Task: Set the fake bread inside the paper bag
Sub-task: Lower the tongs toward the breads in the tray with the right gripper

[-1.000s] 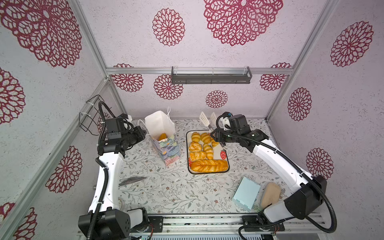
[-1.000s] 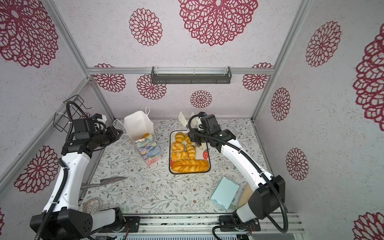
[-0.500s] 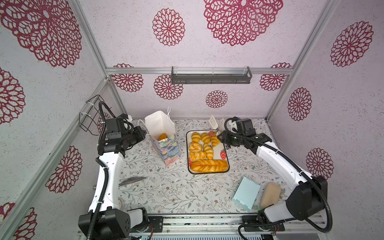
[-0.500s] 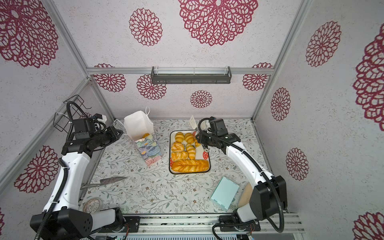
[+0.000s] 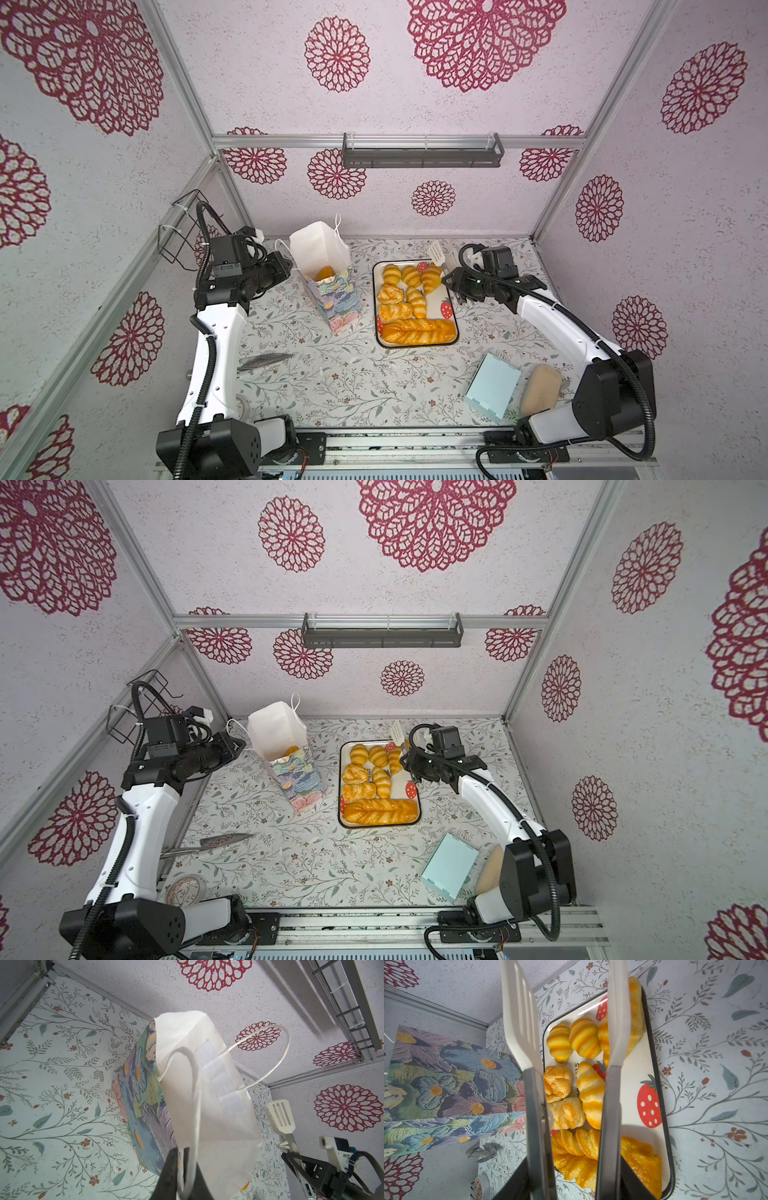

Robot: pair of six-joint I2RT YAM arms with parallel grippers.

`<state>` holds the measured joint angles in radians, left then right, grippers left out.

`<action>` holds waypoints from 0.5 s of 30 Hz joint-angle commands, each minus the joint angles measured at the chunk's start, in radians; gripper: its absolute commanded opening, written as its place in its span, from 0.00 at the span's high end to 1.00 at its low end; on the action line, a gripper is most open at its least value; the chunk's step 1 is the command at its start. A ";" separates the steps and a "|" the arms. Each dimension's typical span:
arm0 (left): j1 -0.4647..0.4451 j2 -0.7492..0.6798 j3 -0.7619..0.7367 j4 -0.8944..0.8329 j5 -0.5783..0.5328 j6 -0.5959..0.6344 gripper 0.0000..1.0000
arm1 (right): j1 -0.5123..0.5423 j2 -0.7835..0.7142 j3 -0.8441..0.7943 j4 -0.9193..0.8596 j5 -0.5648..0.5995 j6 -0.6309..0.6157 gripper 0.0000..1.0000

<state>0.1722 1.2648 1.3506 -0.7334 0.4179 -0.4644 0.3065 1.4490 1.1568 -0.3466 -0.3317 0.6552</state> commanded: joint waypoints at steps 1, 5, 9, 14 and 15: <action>-0.006 0.008 0.025 -0.005 0.010 0.019 0.88 | -0.025 -0.048 -0.009 0.097 -0.054 0.041 0.48; -0.006 0.017 0.032 -0.009 0.015 0.023 0.88 | -0.042 -0.044 -0.052 0.141 -0.084 0.076 0.48; -0.006 0.018 0.039 -0.014 0.015 0.029 0.88 | -0.055 -0.040 -0.087 0.175 -0.108 0.098 0.48; -0.005 0.019 0.041 -0.014 0.016 0.030 0.88 | -0.061 -0.039 -0.116 0.188 -0.118 0.107 0.48; -0.006 0.020 0.039 -0.014 0.015 0.031 0.88 | -0.062 -0.039 -0.120 0.190 -0.120 0.109 0.48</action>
<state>0.1722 1.2785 1.3643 -0.7414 0.4229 -0.4484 0.2539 1.4487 1.0294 -0.2268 -0.4217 0.7441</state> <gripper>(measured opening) 0.119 0.519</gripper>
